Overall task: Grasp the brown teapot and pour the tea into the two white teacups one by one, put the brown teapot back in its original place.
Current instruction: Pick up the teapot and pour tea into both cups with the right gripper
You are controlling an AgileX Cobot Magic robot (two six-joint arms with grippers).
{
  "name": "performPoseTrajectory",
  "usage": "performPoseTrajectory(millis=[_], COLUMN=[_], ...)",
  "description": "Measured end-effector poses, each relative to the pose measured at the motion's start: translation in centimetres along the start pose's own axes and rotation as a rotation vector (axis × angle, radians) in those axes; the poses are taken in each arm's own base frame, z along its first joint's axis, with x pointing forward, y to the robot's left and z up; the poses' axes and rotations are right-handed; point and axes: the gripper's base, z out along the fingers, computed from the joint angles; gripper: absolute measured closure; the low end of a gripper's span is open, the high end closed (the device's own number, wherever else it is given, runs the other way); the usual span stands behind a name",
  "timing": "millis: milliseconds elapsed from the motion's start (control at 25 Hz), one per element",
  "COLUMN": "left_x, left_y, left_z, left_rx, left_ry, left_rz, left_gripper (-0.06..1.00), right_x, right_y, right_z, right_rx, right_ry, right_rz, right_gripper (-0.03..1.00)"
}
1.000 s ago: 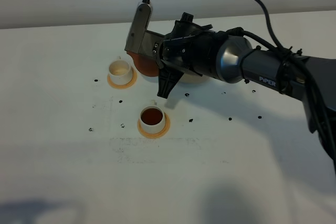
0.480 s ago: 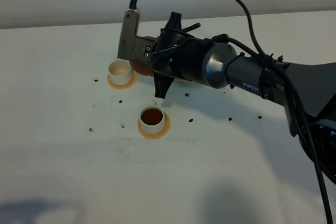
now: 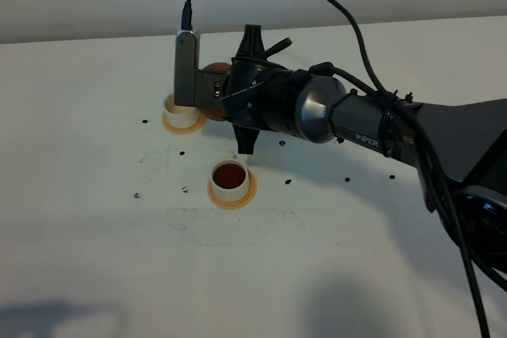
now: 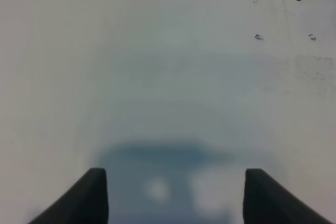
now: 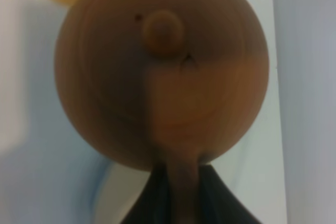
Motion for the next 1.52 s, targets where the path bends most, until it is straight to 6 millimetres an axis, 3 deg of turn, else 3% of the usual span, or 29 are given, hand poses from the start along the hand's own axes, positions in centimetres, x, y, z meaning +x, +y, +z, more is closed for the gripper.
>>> performPoseTrajectory(millis=[1520], left_x=[0.00], left_y=[0.00], left_z=[0.00], left_rx=[0.000], left_ry=[0.000], left_rz=[0.006], left_gripper=[0.39], right_x=[-0.54], right_y=[-0.85], right_z=[-0.28], right_rx=[0.168], right_ry=[0.028], right_rz=[-0.295], right_gripper=[0.86])
